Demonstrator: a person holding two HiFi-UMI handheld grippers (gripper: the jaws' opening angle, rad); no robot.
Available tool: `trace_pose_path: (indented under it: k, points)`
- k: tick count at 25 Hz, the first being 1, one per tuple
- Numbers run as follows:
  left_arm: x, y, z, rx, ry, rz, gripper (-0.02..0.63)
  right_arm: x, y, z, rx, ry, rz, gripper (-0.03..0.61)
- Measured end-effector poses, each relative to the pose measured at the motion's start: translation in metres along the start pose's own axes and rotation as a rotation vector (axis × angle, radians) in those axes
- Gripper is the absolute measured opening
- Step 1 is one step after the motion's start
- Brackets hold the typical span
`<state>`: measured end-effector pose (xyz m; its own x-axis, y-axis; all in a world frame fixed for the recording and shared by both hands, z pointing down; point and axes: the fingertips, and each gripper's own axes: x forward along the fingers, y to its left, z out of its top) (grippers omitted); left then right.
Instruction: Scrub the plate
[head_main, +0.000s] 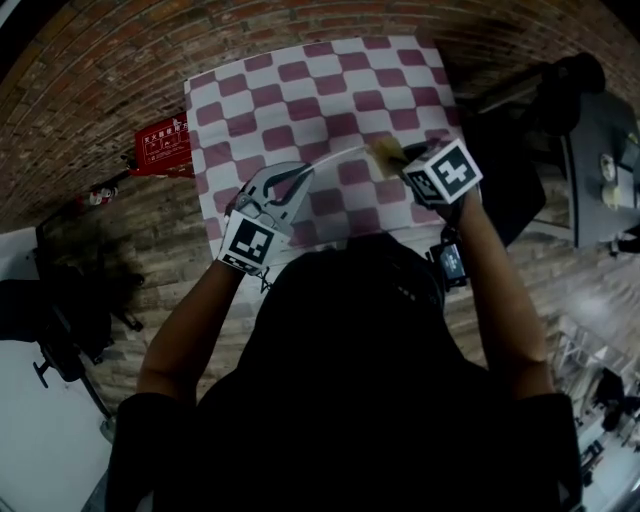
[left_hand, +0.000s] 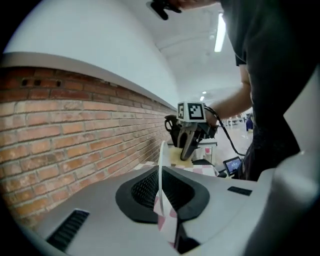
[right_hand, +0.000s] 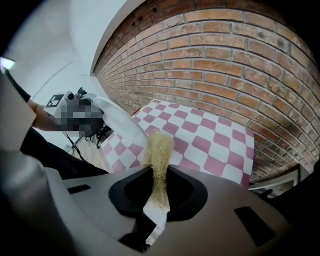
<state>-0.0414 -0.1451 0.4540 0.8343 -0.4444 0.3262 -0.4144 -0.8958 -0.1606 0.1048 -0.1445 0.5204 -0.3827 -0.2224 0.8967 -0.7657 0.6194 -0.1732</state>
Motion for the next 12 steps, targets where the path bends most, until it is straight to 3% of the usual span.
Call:
trace_pose_path:
  k: [5,12]
  points:
    - [0.007,0.009,-0.01,-0.303,-0.01,0.004,0.021,-0.003,-0.006,0.0,0.022,-0.034,-0.021,0.052]
    - [0.032,0.006,-0.038,-0.562,0.036,-0.016,0.021,0.001,-0.023,-0.015,0.09,-0.056,-0.018,0.052]
